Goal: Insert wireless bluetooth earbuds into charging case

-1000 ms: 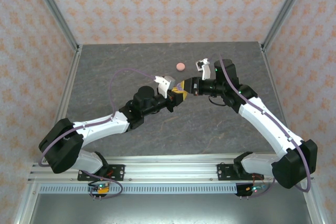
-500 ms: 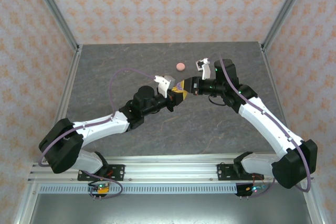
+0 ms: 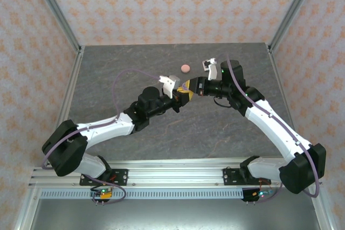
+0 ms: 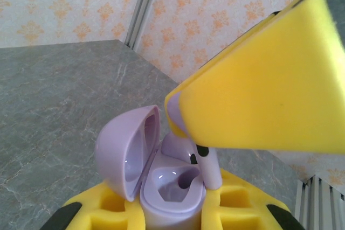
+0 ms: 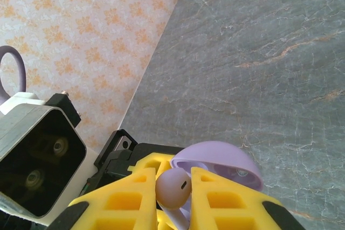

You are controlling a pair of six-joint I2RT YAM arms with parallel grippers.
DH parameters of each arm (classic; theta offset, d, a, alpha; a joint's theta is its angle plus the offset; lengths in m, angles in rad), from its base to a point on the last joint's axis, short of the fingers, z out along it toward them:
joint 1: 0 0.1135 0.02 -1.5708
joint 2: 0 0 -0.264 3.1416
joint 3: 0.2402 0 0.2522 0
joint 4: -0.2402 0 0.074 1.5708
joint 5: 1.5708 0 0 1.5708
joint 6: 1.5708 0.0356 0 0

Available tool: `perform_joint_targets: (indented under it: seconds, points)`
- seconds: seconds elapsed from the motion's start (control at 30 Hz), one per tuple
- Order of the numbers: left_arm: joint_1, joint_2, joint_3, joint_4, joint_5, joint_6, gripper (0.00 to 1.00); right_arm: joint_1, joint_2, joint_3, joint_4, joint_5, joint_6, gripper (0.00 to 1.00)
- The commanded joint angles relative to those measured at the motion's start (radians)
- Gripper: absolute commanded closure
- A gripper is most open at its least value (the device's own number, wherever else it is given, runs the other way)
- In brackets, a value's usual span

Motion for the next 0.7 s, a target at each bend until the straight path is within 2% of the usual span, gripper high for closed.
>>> perform_joint_targets:
  seconds: [0.0,0.3,0.67]
  points:
    - [-0.003,0.005,0.038,0.064,-0.020,-0.011,0.99,0.009,-0.019,0.006,0.030,0.018,0.015,0.82]
    - [-0.003,-0.015,0.032,0.076,-0.036,-0.019,0.99,0.010,-0.019,0.003,-0.005,0.028,-0.005,0.82]
    - [-0.003,-0.052,0.017,0.052,-0.032,0.010,0.99,0.011,-0.058,0.003,-0.058,0.037,-0.042,0.76]
